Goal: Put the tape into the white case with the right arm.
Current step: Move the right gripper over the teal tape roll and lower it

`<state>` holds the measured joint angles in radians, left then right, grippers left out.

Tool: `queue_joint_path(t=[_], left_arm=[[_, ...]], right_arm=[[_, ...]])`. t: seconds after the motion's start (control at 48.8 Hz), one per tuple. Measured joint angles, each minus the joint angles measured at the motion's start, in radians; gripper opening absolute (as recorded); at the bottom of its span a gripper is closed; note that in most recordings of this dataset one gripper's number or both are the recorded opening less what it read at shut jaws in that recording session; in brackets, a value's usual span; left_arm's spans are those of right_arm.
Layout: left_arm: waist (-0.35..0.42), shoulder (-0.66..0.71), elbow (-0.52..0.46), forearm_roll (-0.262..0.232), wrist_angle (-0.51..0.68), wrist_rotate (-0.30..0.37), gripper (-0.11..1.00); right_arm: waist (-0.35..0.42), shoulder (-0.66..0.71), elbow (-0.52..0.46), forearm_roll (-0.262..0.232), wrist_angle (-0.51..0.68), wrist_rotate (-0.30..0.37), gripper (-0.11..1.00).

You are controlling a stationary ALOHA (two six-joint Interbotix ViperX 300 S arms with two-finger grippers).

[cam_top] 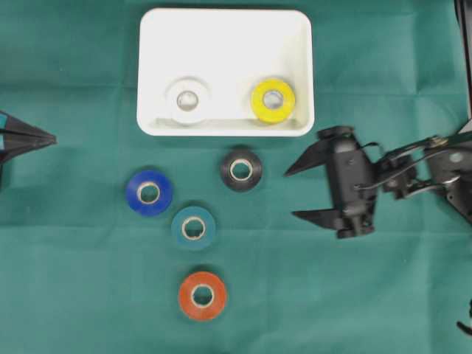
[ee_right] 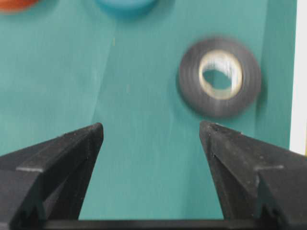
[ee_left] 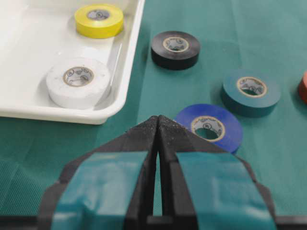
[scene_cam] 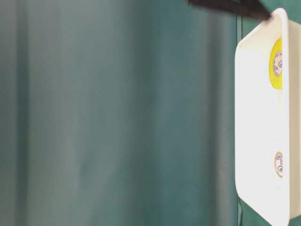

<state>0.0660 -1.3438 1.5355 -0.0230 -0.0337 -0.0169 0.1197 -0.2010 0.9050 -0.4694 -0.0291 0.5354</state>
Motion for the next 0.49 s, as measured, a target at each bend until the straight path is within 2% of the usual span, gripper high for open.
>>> queue_joint_path(t=[0.205,0.492], left_arm=[[0.000,0.000,0.000,0.000,0.000,0.000,0.00],[0.000,0.000,0.000,0.000,0.000,0.000,0.00]], right_arm=[[0.000,0.166,-0.175,0.000,0.025,-0.005,0.46],[0.000,0.336,-0.368,0.000,0.057,-0.011,0.46]])
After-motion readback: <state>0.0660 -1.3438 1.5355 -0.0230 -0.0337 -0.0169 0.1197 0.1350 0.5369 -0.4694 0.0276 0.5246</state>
